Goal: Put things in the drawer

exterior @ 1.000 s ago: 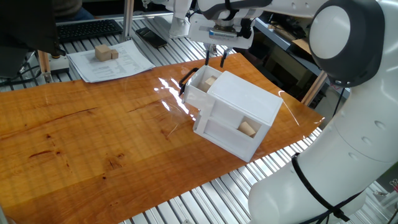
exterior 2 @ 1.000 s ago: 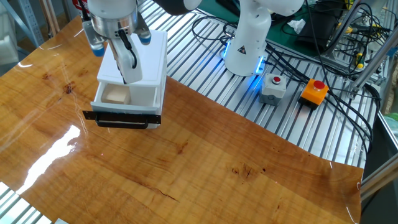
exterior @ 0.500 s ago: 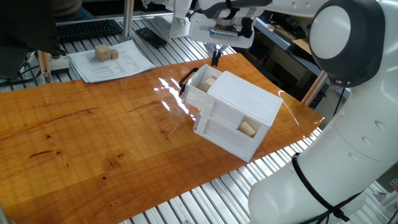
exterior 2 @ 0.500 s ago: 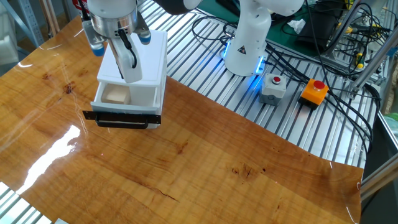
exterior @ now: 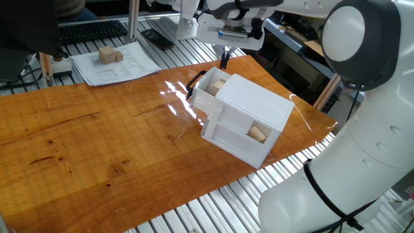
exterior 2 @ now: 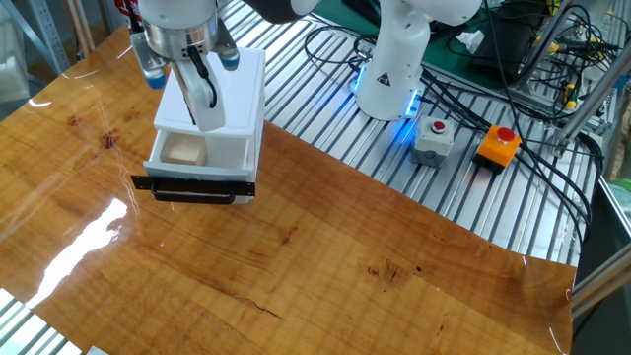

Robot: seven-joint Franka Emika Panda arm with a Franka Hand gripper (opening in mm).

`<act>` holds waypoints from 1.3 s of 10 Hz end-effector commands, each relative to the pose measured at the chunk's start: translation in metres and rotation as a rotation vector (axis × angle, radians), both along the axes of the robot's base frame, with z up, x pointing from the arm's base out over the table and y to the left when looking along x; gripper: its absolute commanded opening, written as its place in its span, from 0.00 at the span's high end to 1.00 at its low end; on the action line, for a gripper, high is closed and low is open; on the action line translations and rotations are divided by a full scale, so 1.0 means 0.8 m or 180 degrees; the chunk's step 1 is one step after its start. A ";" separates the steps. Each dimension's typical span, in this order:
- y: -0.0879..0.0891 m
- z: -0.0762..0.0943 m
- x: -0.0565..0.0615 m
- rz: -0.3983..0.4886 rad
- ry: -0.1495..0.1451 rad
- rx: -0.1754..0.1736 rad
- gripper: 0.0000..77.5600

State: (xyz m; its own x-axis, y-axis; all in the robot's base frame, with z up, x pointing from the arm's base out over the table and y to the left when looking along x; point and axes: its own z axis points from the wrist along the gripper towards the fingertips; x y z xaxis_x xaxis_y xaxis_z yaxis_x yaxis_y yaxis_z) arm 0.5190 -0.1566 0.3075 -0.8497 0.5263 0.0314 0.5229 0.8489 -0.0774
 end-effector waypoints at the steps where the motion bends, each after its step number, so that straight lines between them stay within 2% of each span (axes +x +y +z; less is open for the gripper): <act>1: 0.103 0.035 -0.008 0.0540 -0.0065 0.0079 0.99; 4: 0.104 0.035 0.001 0.0373 -0.0077 0.0076 0.99; 8: 0.108 0.028 0.022 -0.0073 -0.0104 0.0051 0.99; 9: 0.108 0.025 0.032 -0.0230 -0.0112 0.0041 0.99; 10: 0.108 0.024 0.032 -0.0238 -0.0112 0.0040 0.99; 11: 0.109 0.018 0.045 -0.0447 -0.0133 0.0028 0.99; 13: 0.110 0.011 0.057 -0.0610 -0.0149 0.0018 0.99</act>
State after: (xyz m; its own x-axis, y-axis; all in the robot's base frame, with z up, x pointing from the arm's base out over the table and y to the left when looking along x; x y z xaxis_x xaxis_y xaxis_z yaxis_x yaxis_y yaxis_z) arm 0.5585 -0.0695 0.3189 -0.7526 0.6585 0.0056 0.6575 0.7518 -0.0489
